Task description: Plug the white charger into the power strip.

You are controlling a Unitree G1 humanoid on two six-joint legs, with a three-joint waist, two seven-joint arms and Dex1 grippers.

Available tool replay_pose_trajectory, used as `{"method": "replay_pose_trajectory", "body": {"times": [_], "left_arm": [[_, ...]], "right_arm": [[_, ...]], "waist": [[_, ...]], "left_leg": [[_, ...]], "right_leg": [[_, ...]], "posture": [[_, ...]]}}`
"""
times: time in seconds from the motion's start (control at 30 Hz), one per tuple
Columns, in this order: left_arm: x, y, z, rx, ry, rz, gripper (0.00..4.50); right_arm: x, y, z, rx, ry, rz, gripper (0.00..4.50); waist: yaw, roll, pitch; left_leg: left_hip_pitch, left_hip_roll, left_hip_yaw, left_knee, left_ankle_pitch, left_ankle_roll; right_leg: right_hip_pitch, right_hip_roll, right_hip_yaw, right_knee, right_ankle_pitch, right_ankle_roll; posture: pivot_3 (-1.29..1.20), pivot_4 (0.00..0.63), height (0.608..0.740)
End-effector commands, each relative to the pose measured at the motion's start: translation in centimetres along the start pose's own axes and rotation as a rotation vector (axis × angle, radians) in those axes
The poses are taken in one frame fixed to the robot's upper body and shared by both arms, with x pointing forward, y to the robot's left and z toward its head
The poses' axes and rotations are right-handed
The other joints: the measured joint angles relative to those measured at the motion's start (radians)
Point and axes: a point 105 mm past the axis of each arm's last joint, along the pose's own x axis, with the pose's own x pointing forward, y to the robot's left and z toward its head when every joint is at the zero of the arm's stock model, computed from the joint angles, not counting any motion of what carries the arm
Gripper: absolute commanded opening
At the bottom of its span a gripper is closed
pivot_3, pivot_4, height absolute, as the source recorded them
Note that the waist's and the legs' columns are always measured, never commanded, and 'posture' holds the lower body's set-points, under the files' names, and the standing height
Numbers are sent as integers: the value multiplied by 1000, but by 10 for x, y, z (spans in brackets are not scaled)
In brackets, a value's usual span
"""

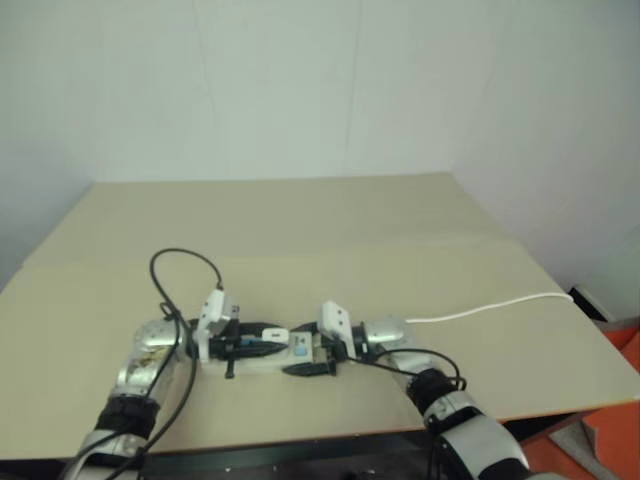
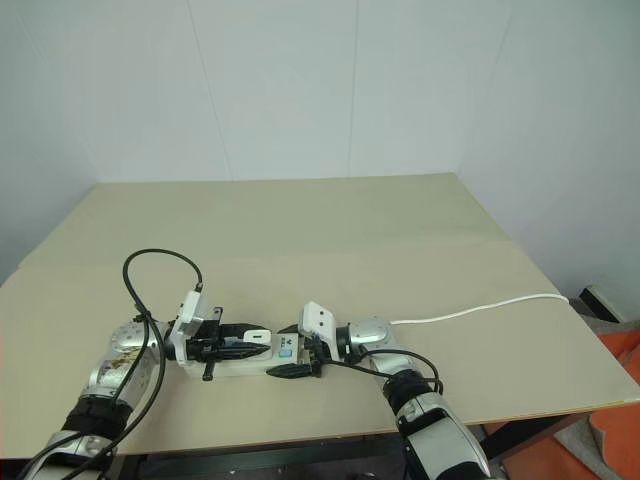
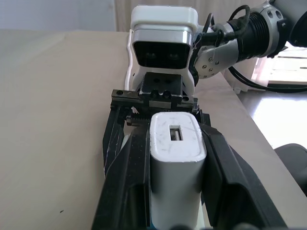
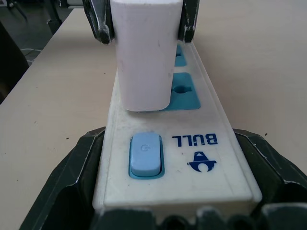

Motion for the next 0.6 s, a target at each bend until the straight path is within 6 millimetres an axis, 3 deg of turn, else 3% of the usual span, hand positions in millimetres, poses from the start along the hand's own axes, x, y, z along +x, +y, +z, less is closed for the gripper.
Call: {"method": "replay_pose_trajectory", "body": {"times": [0.03, 0.4, 0.6], "left_arm": [[-22, -7, -34, -101, 144, 42, 1030], [-28, -13, -46, -152, 201, 32, 1030], [-23, -6, -42, -147, 251, 10, 2975]], "right_arm": [[-15, 17, -39, 115, 137, 55, 3417], [-16, 14, -37, 104, 143, 55, 3417], [-15, 14, -37, 102, 145, 61, 3417]], "waist": [[0, 0, -1], [-1, 2, -4], [7, 8, -7]], "left_leg": [[0, 0, 0, 0, 0, 0], [1, 0, 0, 0, -2, 1], [1, -1, 0, -1, -3, 0]], "right_leg": [[0, 0, 0, 0, -1, 0], [0, 0, 0, 0, -2, 0], [0, -1, -1, 0, -3, 0]], "posture": [[0, 150, 740], [0, 150, 740], [0, 150, 740]]}}
